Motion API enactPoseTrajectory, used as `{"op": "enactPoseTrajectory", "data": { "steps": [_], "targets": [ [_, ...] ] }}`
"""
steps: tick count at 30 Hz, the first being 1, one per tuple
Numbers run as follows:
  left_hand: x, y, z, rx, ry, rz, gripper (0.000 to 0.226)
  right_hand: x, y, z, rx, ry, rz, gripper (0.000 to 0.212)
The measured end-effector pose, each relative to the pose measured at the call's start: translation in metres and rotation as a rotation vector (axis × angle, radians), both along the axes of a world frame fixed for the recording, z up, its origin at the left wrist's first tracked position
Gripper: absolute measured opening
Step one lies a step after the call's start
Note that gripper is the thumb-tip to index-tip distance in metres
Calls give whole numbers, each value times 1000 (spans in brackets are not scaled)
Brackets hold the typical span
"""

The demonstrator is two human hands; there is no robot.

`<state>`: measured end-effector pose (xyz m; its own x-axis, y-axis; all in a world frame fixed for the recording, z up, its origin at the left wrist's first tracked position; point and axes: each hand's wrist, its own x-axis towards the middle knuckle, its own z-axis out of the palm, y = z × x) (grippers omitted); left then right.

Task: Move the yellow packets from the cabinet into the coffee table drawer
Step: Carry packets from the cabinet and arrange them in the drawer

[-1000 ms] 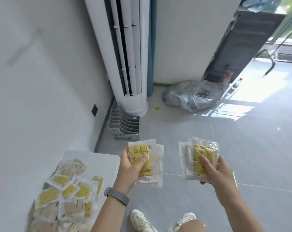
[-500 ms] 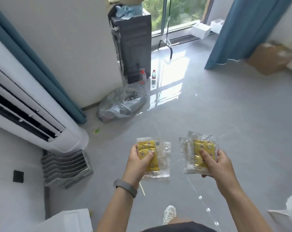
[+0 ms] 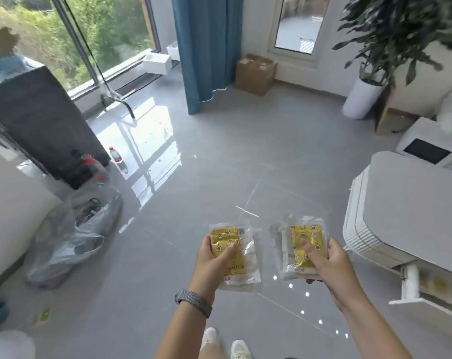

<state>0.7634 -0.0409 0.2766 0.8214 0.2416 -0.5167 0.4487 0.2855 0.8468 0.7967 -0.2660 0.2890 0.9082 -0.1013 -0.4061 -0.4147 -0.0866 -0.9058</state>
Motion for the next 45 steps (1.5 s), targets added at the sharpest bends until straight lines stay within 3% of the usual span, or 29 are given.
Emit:
{"op": "enactPoseTrajectory", "data": {
  "steps": [6,10,21,26,35,45],
  "targets": [
    [50,-28,-2,14,24,-274,26,-11,-33,3,-8,-21,-269,22],
    [76,-47,-1,45,28,-454,27,-23,-49,-5,16,-11,-451,28],
    [118,-128,-12,79,29,-756,28,-61,-82,-14,-6,1,-824,22],
    [114,-221,-19,93,31,-919,23,-93,-145,-16,16,-12,-1015,24],
    [89,-402,-29,52,66,-1077,28,-129,-276,-17,19,-23,-1164,20],
    [122,-543,-50,47,113,-1104,24,-92,-422,-31,46,37,-1213,20]
  ]
}}
